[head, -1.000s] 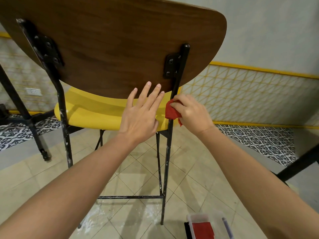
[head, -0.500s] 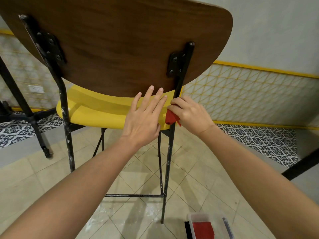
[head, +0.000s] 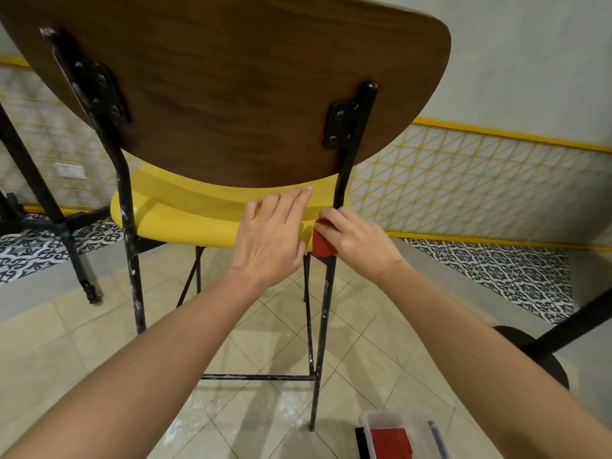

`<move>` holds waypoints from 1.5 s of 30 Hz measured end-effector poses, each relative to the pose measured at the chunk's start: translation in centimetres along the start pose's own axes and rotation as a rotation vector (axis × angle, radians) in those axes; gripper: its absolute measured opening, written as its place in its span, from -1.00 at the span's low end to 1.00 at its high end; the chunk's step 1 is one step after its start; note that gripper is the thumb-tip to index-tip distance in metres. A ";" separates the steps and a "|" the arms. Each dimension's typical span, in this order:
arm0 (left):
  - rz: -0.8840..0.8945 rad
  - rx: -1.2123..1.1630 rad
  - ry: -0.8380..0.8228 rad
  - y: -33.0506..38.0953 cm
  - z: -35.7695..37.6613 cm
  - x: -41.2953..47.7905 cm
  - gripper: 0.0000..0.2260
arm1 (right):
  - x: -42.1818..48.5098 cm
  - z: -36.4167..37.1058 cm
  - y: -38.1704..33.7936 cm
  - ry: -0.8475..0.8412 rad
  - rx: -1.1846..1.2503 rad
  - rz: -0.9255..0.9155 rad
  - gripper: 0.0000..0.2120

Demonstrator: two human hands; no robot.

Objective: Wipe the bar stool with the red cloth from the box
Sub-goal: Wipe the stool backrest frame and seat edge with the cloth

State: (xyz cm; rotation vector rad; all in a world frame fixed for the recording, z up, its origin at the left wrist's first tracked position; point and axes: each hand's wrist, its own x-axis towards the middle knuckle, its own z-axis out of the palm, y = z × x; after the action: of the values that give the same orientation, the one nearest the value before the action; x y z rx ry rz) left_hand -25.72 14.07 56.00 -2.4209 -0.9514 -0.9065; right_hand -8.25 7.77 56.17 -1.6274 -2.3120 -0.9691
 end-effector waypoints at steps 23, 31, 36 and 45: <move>0.012 -0.051 -0.071 0.2 0.2 -0.1 -0.41 | -1.8 -0.7 2.2 0.008 -0.053 0.061 -0.49; -0.018 -0.083 -0.129 1.5 1.1 -0.6 -0.42 | -2.9 -0.4 2.3 -0.077 -0.031 0.183 -0.37; -0.050 -0.104 -0.140 2.0 1.3 -0.3 -0.41 | -3.3 0.5 2.0 -0.088 -0.046 0.175 -0.33; -0.096 -0.118 -0.153 1.7 0.8 0.0 -0.41 | -4.0 0.7 1.6 -0.091 -0.006 0.164 -0.39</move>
State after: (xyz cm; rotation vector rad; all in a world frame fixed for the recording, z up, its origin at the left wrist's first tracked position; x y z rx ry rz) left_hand -24.22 13.35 55.18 -2.5945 -1.1054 -0.8415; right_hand -5.08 5.32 54.44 -1.8659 -2.1899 -0.8842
